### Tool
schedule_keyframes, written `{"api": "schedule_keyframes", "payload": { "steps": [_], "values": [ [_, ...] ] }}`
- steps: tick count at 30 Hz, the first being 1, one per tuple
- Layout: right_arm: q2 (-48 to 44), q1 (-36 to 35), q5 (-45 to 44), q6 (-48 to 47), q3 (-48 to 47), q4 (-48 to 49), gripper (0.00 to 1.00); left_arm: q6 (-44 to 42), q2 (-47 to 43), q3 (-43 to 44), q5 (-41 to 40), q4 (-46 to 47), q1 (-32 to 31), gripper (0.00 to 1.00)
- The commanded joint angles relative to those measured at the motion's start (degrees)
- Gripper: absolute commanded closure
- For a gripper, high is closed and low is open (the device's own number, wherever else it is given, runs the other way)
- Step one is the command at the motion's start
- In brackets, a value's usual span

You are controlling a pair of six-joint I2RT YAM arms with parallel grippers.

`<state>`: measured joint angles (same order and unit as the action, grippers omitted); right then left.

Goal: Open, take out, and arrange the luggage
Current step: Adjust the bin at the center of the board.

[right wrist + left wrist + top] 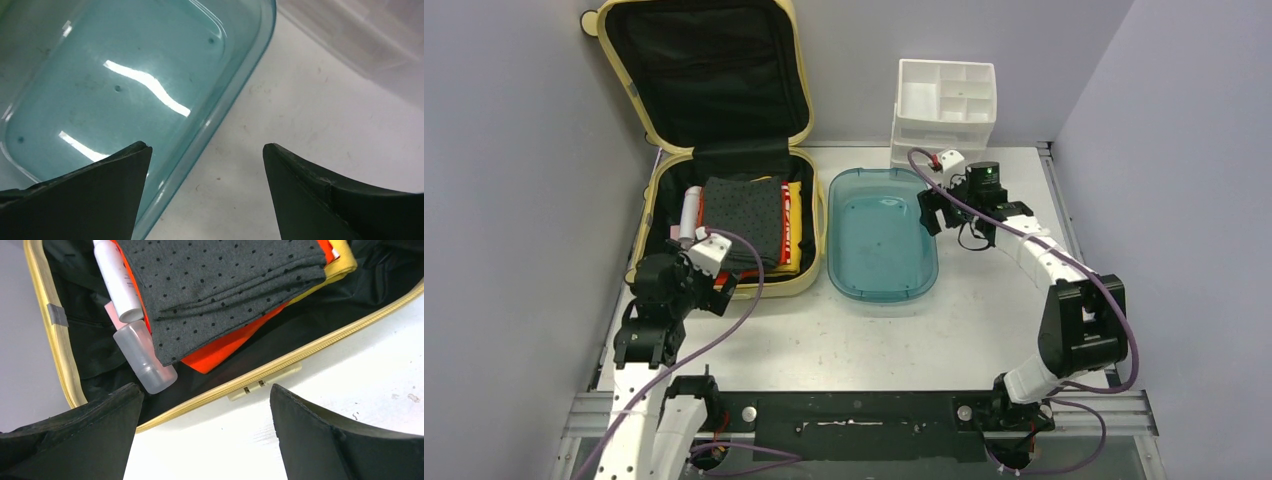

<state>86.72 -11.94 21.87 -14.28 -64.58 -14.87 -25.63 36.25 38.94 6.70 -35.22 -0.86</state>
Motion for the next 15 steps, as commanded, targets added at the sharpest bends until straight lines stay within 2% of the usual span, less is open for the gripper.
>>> {"api": "schedule_keyframes", "payload": {
  "steps": [1, 6, 12, 15],
  "values": [
    [1.82, 3.16, -2.19, 5.12, 1.77, 1.8, 0.16, 1.3, -5.66, -1.45, 4.56, 4.02, 0.58, 0.03],
    [3.68, 3.83, 0.12, 6.22, 4.61, 4.12, 0.2, 1.02, -5.76, -1.6, 5.35, 3.87, 2.42, 0.03],
    [7.5, 4.7, 8.44, 7.69, 5.17, 5.31, 0.27, 0.93, -6.24, -1.71, 5.87, 3.56, 3.2, 0.03],
    [9.25, 4.86, 11.29, 8.8, 5.16, 5.83, 0.34, 0.86, -6.35, -1.76, 5.96, 3.55, 3.39, 0.03]
  ]
}}
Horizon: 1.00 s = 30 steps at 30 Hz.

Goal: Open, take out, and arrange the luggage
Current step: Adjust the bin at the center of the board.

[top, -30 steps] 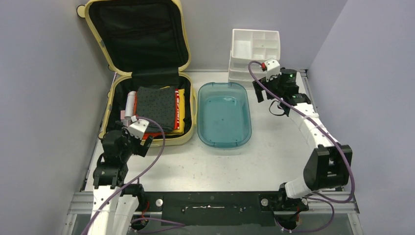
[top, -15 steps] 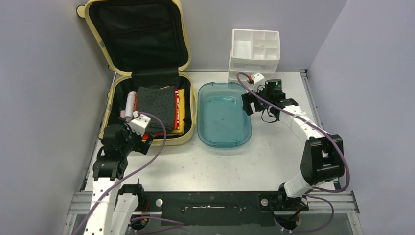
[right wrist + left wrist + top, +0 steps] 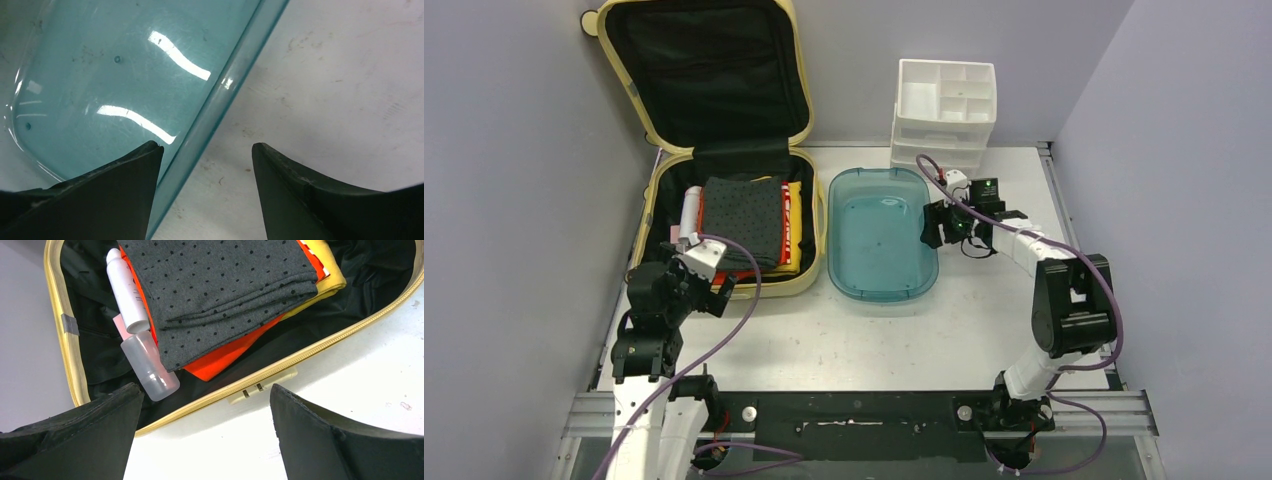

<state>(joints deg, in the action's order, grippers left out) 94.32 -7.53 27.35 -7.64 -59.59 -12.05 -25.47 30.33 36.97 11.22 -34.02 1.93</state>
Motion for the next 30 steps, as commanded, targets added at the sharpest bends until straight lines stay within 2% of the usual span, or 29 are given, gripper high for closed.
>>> {"api": "schedule_keyframes", "payload": {
  "steps": [1, 8, 16, 30],
  "values": [
    [2.22, 0.59, 6.12, 2.6, 0.18, 3.15, 0.36, 0.67, -0.42, 0.21, 1.48, 2.34, 0.61, 0.03],
    [5.3, 3.0, 10.1, 6.16, 0.9, 5.38, 0.58, 0.6, -0.92, 0.0, 1.47, 2.33, 0.94, 0.03],
    [5.04, 2.75, 12.94, 11.32, 2.19, 8.53, 0.61, 0.52, -0.77, 0.01, 1.59, 2.38, 1.2, 0.03],
    [7.09, 1.88, 16.5, 22.36, 5.52, 16.92, 0.78, 0.6, -0.72, -0.1, 1.32, 2.57, 2.52, 0.03]
  ]
}}
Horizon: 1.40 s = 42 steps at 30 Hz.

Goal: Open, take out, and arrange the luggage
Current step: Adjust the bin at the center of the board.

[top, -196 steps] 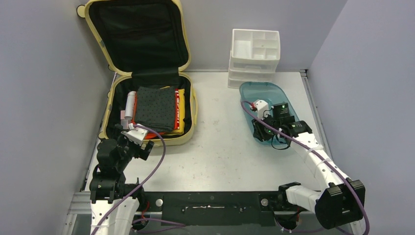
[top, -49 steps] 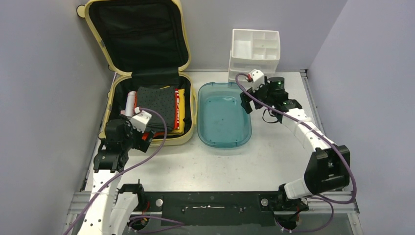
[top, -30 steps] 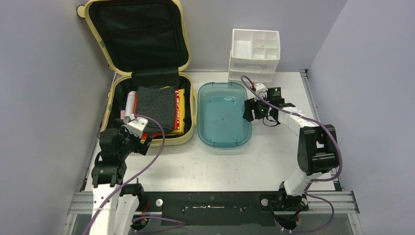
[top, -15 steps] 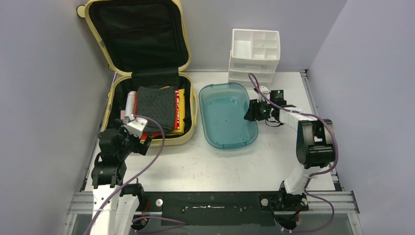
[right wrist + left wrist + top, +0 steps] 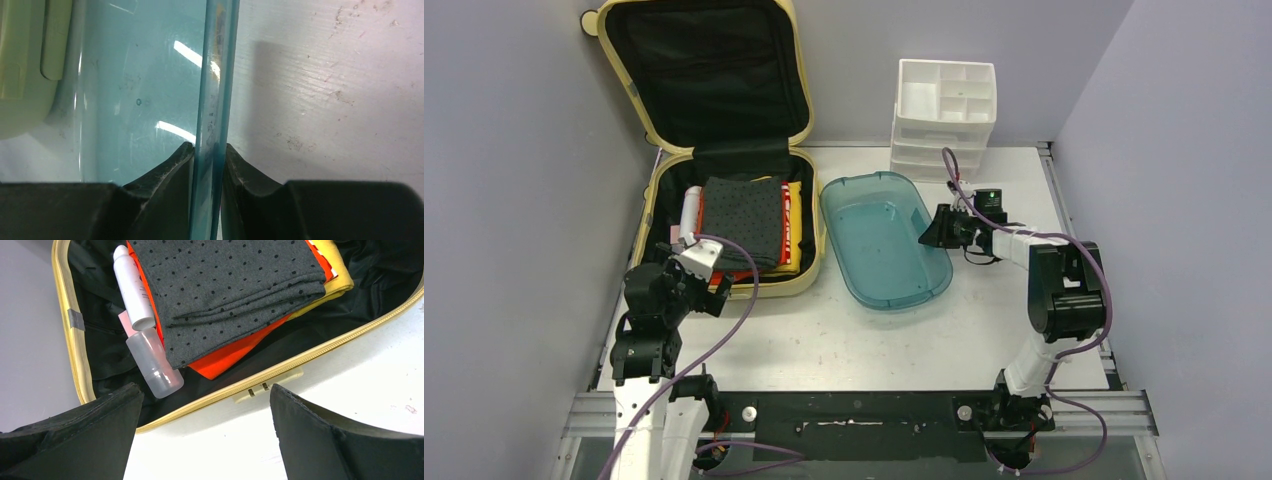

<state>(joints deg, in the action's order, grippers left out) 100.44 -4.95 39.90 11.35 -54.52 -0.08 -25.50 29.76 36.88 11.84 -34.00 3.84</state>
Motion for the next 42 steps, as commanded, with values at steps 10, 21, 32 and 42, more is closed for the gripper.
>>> {"api": "schedule_keyframes", "payload": {
  "steps": [10, 21, 32, 42],
  "values": [
    [-3.85, -2.19, 2.02, 5.95, 2.82, 6.87, 0.57, 0.65, 0.3, 0.08, 0.56, 2.56, 1.15, 0.03],
    [-9.03, -3.4, 3.37, -16.83, -6.95, -21.23, 0.23, 0.49, -0.2, -0.02, 1.16, 2.45, 1.44, 0.03],
    [-7.66, -4.61, 2.03, -15.98, -4.82, -21.9, 0.4, 0.54, -1.06, 0.03, 1.35, 2.35, 1.88, 0.03],
    [-0.78, -5.17, 2.77, -8.89, -10.56, -21.39, 0.63, 0.56, -1.07, -0.07, 1.35, 2.36, 2.4, 0.03]
  ]
}}
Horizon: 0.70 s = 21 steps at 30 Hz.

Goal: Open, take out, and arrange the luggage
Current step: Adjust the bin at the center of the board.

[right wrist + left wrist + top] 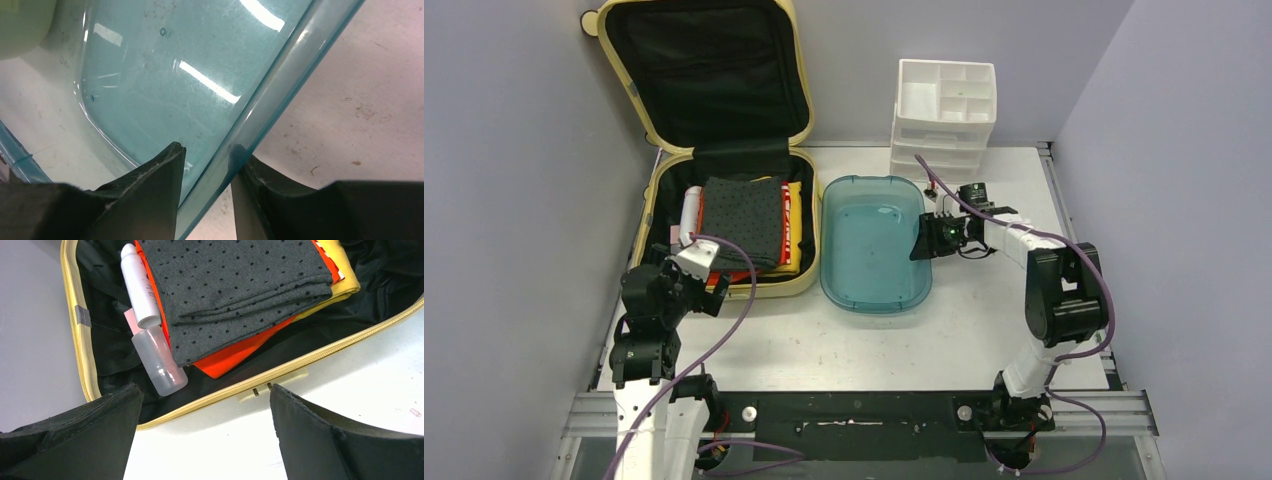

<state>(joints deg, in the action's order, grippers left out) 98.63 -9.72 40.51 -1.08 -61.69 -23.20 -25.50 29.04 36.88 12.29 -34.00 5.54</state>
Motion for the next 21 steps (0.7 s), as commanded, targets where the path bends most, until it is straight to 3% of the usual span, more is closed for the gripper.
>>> {"api": "schedule_keyframes", "payload": {
  "steps": [1, 5, 21],
  "values": [
    [1.38, -0.28, 2.01, 4.01, -3.66, 2.03, 0.65, 0.54, -0.3, -0.06, 0.89, 2.41, 0.7, 0.03],
    [2.68, 0.94, 1.68, 6.27, -4.95, 3.48, 0.77, 0.58, -0.27, -0.07, 0.85, 2.4, 0.7, 0.03],
    [2.82, 2.23, -3.05, 15.17, -5.0, 7.1, 0.97, 0.54, -0.21, -0.1, 0.88, 2.47, 0.79, 0.03]
  ]
}}
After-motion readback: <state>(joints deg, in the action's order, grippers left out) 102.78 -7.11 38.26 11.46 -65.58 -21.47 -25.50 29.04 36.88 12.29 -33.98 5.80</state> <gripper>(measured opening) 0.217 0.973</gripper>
